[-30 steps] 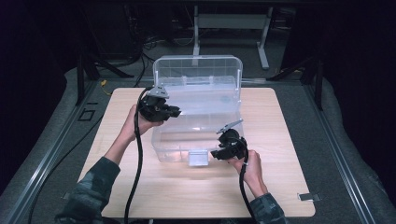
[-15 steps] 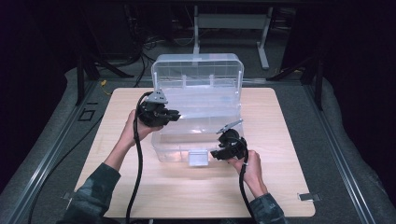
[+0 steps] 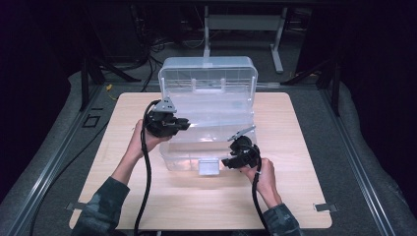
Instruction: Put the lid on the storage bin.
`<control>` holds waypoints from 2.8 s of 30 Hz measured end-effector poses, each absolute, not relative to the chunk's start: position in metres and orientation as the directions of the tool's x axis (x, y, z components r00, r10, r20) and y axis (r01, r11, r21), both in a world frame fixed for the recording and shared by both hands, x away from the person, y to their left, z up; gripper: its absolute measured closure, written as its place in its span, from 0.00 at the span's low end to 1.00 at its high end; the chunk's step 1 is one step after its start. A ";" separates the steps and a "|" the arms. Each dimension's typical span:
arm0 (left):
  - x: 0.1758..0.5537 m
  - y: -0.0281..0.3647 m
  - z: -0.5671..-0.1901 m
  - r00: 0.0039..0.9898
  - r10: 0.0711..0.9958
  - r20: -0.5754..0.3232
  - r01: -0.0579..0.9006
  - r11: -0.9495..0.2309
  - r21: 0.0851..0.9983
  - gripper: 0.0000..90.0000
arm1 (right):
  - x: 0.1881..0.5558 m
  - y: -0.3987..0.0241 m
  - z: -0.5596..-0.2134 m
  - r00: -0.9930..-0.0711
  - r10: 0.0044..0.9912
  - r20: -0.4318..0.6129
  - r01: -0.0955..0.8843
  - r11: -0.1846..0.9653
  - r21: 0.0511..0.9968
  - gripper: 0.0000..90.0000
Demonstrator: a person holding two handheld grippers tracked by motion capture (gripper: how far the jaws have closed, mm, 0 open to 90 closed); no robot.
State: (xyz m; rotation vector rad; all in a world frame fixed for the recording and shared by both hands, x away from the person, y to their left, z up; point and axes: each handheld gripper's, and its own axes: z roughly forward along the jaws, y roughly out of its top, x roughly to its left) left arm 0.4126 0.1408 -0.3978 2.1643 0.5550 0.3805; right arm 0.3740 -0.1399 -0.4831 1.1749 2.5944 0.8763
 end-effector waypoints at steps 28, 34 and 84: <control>0.397 0.139 -0.408 0.839 0.537 0.092 0.249 -0.529 0.811 0.86 | 0.376 -0.143 -0.484 -0.682 0.721 0.125 0.640 0.505 0.579 0.57; 0.396 0.140 -0.408 0.839 0.536 0.098 0.246 -0.533 0.810 0.86 | 0.376 -0.143 -0.484 -0.682 0.720 0.129 0.642 0.504 0.578 0.57; 0.384 0.140 -0.420 0.846 0.524 0.101 0.232 -0.532 0.814 0.85 | 0.406 -0.152 -0.375 -0.633 0.773 0.034 0.491 0.368 0.790 0.89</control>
